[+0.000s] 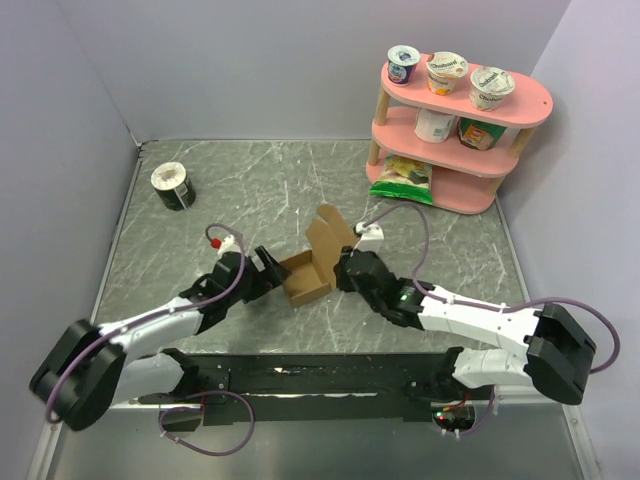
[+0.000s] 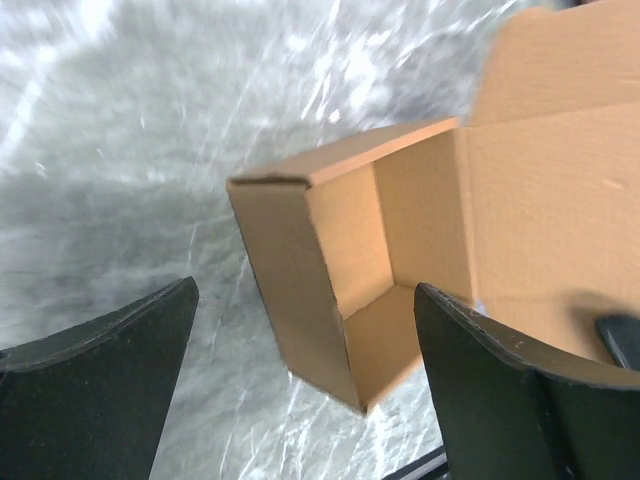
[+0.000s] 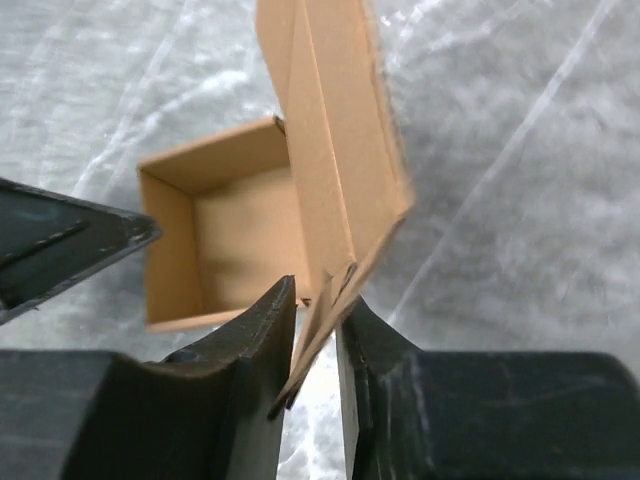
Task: Fold the paper box
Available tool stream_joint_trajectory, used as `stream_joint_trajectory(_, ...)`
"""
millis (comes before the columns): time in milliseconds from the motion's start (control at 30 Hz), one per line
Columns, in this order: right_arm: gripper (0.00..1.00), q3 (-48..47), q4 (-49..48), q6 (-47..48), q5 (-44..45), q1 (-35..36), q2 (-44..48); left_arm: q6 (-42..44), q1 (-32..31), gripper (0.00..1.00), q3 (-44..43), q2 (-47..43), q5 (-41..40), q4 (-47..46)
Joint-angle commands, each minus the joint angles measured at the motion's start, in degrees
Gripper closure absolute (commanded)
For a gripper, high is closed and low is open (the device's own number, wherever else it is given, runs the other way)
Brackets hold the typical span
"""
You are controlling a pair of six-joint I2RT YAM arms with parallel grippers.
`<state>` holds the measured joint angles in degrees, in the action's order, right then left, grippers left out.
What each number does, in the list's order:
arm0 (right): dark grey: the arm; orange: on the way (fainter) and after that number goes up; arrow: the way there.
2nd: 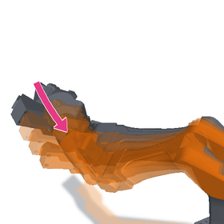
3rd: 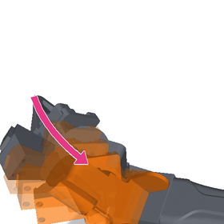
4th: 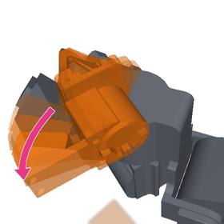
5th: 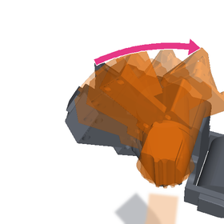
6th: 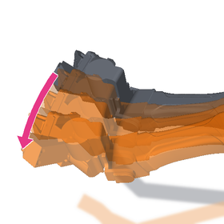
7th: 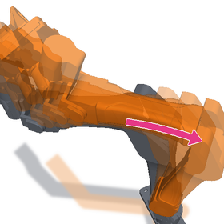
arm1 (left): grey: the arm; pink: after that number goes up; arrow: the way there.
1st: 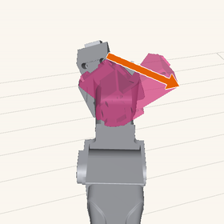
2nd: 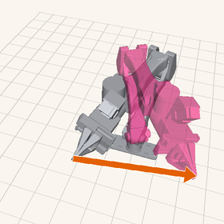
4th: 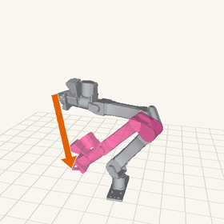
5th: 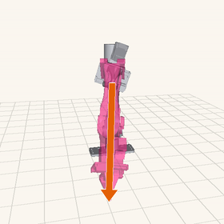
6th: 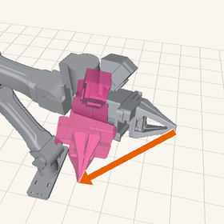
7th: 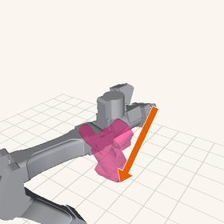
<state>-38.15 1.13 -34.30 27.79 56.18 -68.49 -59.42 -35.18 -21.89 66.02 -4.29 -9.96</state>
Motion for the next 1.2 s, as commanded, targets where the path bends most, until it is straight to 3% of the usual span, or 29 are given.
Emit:
stream_joint_trajectory(0,0.71,2.37,-9.82,11.26,-13.53,-6.34,3.71,6.93,1.6,0.04,-3.59,-7.91,-2.91,4.94)
stream_joint_trajectory(133,0.7,2.29,-13.07,21.62,-25.39,-10.65,4.33,18.7,2.74,0.04,-4.04,-13.1,1.46,-1.26)
stream_joint_trajectory(200,0.7,1.07,-12.64,27.08,-29.27,-10.92,3.72,23.88,3.97,0.04,-4.21,-12.5,7.59,-4.44)
stream_joint_trajectory(300,0.73,-0.08,-12.29,30.52,-34.27,-12.59,2.4,28.02,5.2,0.04,-5.97,-10.13,10.09,-7.79)
stream_joint_trajectory(500,0.78,-2.01,-12.55,33.25,-41.67,-15.84,-0.59,30.68,12.84,0.03,-7.46,-2.76,21.07,-16.49)
stream_joint_trajectory(667,0.78,-4.12,-11.32,33.86,-44.75,-17.68,-2.7,31.73,14.96,0.01,-7.3,-0.1,29.14,-20.8)
stream_joint_trajectory(800,0.77,-6.23,-10.71,35.34,-49.23,-19.62,-4.37,32.52,14.96,0.01,-4.74,0.86,30.49,-25.02)
stream_joint_trajectory(1167,0.77,-10.01,-7.54,37.56,-56.27,-23.75,-8.15,35.69,14.96,0.17,-5.18,4.73,28.03,-23.62)
